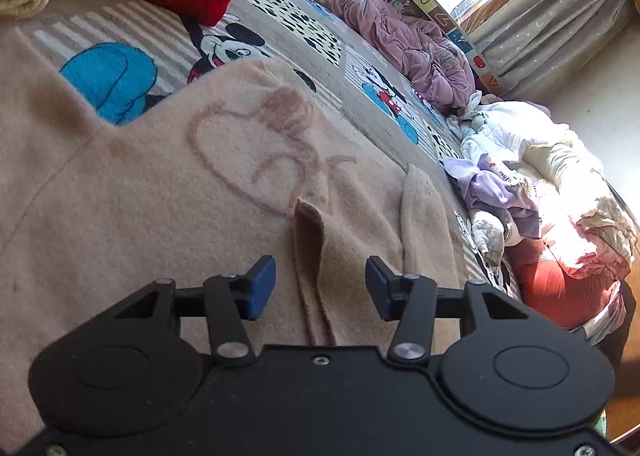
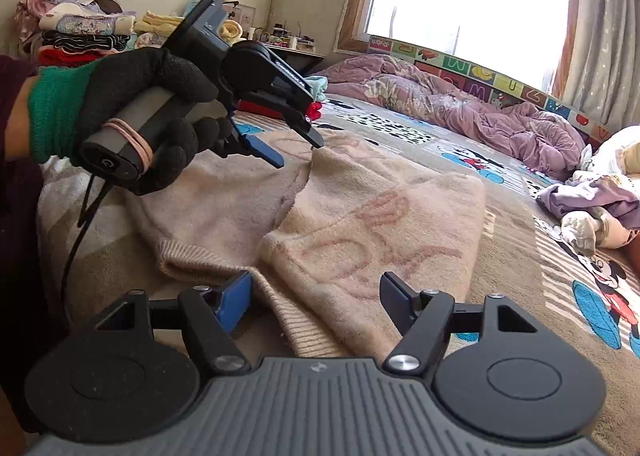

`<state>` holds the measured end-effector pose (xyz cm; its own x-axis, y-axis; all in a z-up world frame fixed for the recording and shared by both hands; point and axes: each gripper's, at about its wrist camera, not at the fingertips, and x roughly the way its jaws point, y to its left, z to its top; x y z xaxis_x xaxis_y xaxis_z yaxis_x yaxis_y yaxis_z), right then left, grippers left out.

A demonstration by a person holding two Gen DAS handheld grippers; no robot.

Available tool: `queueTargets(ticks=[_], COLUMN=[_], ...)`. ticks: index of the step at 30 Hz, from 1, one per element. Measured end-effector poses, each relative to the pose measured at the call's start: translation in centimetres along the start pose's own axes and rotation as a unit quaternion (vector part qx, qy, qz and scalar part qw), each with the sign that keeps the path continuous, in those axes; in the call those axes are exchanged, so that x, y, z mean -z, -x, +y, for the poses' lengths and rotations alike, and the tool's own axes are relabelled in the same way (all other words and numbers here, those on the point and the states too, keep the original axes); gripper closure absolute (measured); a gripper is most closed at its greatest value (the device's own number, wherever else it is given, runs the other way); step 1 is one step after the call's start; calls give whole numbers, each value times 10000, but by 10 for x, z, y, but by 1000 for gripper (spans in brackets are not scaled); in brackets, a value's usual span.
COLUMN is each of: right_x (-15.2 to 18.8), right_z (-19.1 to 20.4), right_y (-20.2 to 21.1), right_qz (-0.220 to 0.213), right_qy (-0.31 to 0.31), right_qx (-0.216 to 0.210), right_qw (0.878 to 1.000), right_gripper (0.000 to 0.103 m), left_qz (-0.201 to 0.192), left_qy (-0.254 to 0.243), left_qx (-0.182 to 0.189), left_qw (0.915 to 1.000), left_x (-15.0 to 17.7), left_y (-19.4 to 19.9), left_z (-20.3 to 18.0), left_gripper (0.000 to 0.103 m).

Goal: Fold clothes
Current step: 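Grasp the folded sweater edge again with the left tool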

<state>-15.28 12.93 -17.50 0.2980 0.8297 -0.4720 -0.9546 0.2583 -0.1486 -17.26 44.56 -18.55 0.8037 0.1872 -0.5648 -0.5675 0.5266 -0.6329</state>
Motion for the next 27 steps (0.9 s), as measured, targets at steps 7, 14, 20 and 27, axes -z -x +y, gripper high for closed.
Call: queueTargets(ticks=[7, 14, 20, 27], right_x=[13, -4, 0, -3], right_z=[-30, -44, -22, 11], right_y=[35, 18, -24, -44], right_qz=[105, -116, 269, 166], right_qy=[-831, -671, 556, 1284], right_qx=[-1146, -760, -303, -128], right_qw=[9899, 9948, 9976, 9915], right_gripper=[32, 32, 45, 51], left_qz=[118, 197, -52, 807], left_qy=[-336, -779, -2025, -1573], left_qx=[-165, -1193, -877, -189], left_qw=[9992, 9896, 9753, 9841], left_x=[-6, -12, -32, -59], left_y=[-20, -10, -12, -125], left_z=[-9, -14, -75, -115], left_gripper=[100, 98, 57, 57])
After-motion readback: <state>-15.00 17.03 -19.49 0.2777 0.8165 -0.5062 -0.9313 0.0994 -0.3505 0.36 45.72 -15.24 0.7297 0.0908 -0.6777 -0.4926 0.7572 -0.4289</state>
